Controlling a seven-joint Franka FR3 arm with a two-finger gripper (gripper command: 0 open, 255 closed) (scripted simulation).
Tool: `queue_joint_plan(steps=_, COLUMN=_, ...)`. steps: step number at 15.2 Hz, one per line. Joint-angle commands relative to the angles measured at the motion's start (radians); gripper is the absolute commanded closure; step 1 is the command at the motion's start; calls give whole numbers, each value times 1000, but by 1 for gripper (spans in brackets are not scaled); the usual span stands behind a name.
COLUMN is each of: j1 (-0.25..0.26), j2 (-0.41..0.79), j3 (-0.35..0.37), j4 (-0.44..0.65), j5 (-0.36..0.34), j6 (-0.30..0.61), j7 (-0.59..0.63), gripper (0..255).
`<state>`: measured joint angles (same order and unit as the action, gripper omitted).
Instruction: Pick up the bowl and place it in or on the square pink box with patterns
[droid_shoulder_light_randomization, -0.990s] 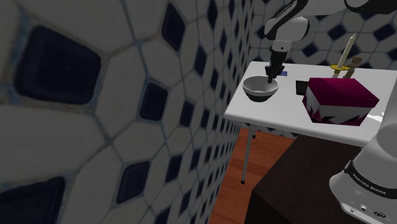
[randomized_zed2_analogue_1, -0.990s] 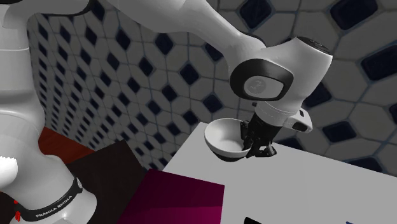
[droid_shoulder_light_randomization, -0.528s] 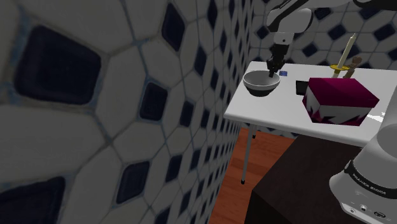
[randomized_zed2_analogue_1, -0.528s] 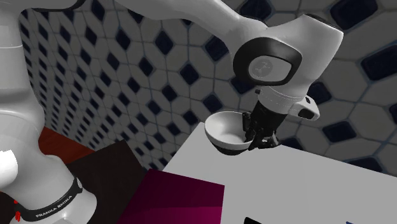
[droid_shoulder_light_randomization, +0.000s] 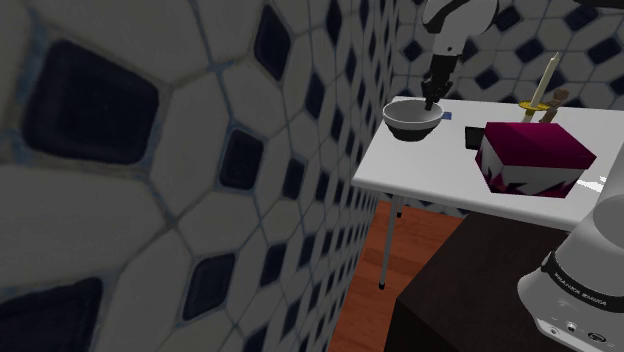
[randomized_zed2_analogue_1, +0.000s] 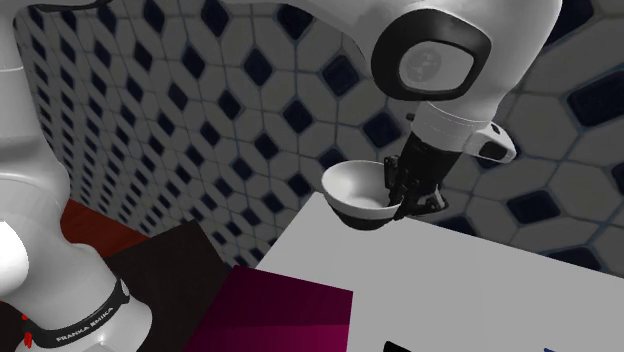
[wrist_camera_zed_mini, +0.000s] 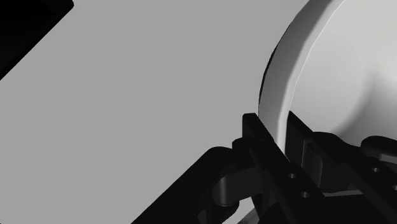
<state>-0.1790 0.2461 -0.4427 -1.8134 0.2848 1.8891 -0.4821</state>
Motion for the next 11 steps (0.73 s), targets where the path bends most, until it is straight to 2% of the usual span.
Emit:
queue_joint_plan(steps=1, j1=1, j2=-9, j3=-1, j4=18, j5=-6, j6=-24, j7=8, gripper=255)
queue_joint_plan(steps=11, j1=0, j2=-40, j3=-7, j4=113, j5=-27, j6=-145, j7=38, gripper=255)
